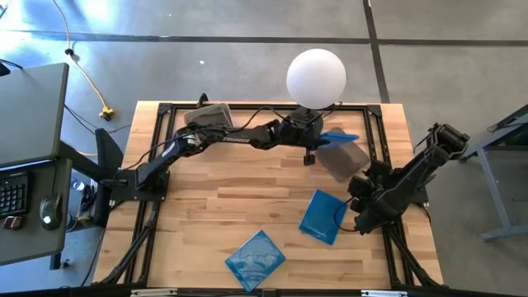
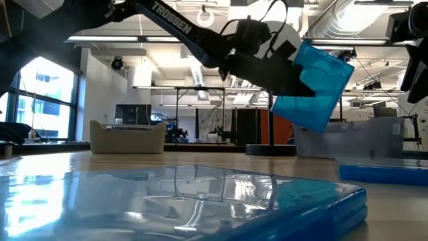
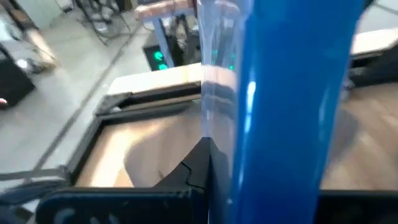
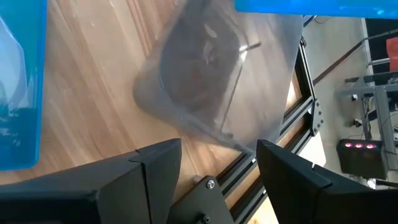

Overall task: Pick & place jewel cases by type
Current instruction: Put the left blue CD case into the gray bin, then put the top blue CD case into the gray bin

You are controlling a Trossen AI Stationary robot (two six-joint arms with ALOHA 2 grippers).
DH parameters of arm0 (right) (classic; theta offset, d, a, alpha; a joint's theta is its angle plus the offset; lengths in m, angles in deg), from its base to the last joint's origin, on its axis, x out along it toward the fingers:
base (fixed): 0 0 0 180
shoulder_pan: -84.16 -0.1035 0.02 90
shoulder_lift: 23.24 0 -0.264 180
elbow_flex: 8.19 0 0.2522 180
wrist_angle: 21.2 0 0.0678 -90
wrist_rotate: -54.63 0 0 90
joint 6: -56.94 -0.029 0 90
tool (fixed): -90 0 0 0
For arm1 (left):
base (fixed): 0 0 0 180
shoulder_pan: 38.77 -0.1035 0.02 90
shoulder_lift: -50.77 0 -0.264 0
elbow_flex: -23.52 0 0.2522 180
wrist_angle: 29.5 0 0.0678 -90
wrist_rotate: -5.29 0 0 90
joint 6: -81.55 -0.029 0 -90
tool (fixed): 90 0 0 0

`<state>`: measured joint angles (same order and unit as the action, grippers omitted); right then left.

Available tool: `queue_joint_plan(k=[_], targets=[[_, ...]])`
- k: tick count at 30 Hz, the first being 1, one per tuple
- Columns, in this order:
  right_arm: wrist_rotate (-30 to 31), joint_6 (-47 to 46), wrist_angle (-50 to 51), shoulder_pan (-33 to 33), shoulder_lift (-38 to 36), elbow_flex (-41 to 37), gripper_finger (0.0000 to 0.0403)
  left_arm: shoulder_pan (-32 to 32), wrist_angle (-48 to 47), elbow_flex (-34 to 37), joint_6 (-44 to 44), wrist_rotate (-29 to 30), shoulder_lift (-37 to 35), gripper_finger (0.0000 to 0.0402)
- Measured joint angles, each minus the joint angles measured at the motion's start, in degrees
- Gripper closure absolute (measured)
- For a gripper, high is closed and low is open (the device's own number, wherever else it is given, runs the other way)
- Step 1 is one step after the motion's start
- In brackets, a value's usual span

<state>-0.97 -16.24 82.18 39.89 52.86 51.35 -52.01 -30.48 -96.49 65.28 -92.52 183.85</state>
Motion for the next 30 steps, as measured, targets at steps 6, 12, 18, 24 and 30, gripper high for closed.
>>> queue_joint_plan(k=[6, 12, 18, 24, 30], targets=[[-0.20, 0.08, 0.02, 0.00, 0.00, 0.00, 0.0199, 0.08, 4.26, 0.01, -1.81, 0.10, 0.97, 0.0343], [-0.25, 0.15, 0.18, 0.00, 0.00, 0.00, 0.0199, 0.10, 6.30, 0.01, -1.20, -3.64, 0.97, 0.0282], [-0.25, 0.15, 0.28, 0.00, 0.00, 0.00, 0.0199, 0.65, 9.77, -0.01, 0.43, -4.01, 0.97, 0.0245], [-0.28, 0.15, 0.30, 0.00, 0.00, 0.00, 0.0199, 0.87, 9.83, -0.01, 0.53, 0.77, 0.96, 0.0243], [-0.21, 0.05, 0.26, -0.02, 0.00, 0.00, 0.0199, 0.94, 8.00, 0.10, 1.77, 0.66, 0.05, 0.0243]])
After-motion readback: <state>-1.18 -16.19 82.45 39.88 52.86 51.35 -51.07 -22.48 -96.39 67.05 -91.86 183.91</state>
